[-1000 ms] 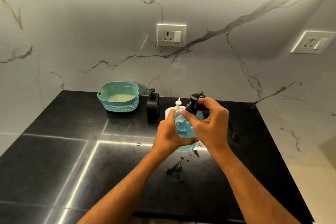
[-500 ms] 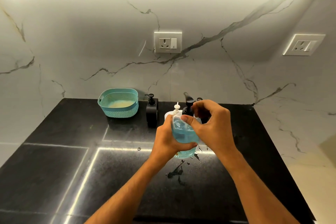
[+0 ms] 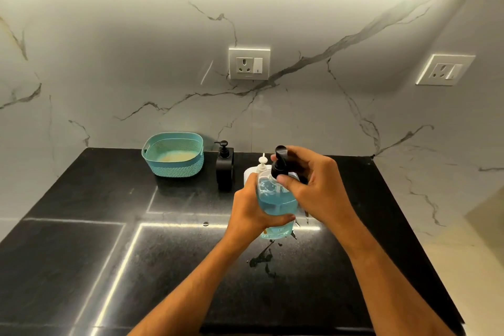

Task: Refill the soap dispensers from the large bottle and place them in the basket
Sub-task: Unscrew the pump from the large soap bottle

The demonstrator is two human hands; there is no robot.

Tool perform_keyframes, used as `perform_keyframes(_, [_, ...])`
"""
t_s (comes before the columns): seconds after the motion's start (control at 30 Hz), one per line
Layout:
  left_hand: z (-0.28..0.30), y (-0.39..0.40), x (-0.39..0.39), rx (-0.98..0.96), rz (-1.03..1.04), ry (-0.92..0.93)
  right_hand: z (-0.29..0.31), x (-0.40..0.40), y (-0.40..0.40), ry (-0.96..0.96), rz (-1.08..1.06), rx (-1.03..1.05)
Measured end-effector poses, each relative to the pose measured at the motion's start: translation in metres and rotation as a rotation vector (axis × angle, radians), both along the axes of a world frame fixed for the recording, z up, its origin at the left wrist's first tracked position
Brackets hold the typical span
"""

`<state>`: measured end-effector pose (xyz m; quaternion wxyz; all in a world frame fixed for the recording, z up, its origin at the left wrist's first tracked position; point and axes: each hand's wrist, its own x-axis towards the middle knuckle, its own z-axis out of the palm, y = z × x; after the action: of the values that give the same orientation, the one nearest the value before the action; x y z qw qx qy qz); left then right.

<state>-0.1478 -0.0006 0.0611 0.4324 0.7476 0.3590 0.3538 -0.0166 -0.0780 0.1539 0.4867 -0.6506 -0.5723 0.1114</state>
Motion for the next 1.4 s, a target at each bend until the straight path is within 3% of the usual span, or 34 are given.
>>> perform_keyframes(0.07, [-0.003,0.002,0.000,0.006,-0.003,0.008,0.002,0.000,0.000,-0.019,0.028,-0.011])
perform_keyframes(0.23, [-0.005,0.003,0.003,0.008,-0.007,0.030,-0.003,-0.003,0.005,-0.167,-0.138,0.022])
perform_keyframes(0.37, [-0.004,0.003,0.004,-0.001,-0.008,0.004,0.003,0.002,0.001,0.011,0.010,-0.018])
perform_keyframes(0.57, [-0.007,0.005,0.010,0.010,-0.012,0.022,0.003,0.004,0.006,-0.038,-0.140,-0.034])
perform_keyframes(0.73, [-0.007,0.007,0.017,-0.006,-0.012,0.005,0.004,0.013,0.005,0.141,-0.005,-0.016])
perform_keyframes(0.9, [-0.004,0.006,0.022,0.033,-0.014,0.003,0.003,0.010,0.007,-0.060,-0.226,-0.018])
perform_keyframes(1.07, [-0.005,0.008,0.027,0.001,0.001,-0.027,0.001,0.014,0.007,0.048,-0.104,0.075])
perform_keyframes(1.3, [-0.001,0.008,0.034,0.012,0.000,-0.020,0.003,0.019,0.006,-0.150,-0.245,0.006])
perform_keyframes(1.4, [-0.001,0.007,0.037,0.007,-0.009,-0.012,0.004,0.023,0.004,-0.083,-0.185,0.019])
